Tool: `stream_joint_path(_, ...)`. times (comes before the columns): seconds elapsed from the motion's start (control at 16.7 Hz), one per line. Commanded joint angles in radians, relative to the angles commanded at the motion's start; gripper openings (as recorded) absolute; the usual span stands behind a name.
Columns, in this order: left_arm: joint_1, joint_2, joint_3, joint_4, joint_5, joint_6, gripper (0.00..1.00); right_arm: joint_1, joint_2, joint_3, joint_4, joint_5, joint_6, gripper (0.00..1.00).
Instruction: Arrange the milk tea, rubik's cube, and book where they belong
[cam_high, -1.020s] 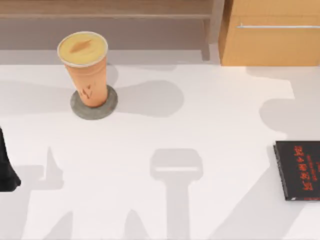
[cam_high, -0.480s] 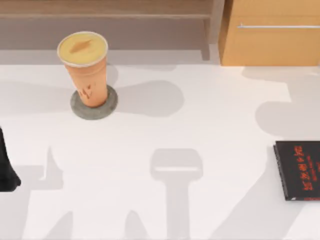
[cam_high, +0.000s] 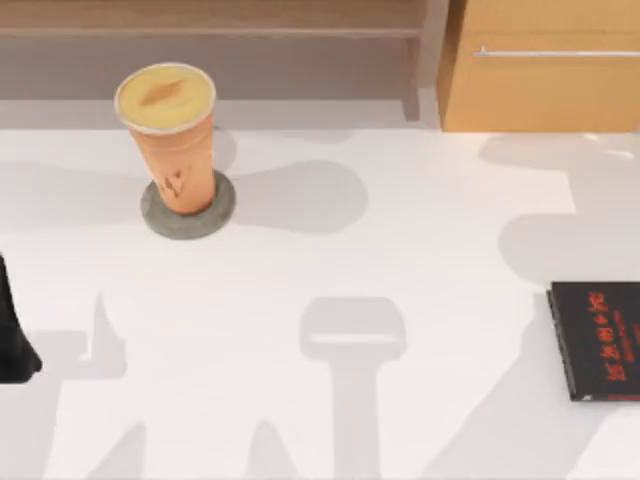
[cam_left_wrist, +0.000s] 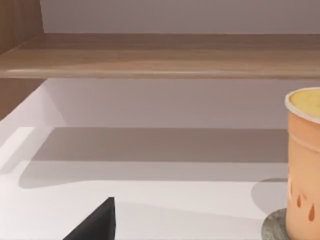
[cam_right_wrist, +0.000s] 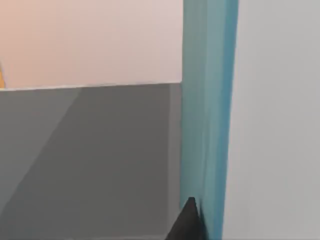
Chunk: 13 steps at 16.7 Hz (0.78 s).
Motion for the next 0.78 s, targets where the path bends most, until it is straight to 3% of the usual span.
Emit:
stream_joint_path(0.3,0.000,0.000,0.000,0.000,0.000,0.000,1.00,-0.026,-0.196,-0.136,-0.033,0.131,0.278,0.00)
stream_joint_path(0.78,0.000,0.000,0.000,0.000,0.000,0.000,1.00,0.065,-0.616,-0.472,-0.062,0.343,0.953,0.00)
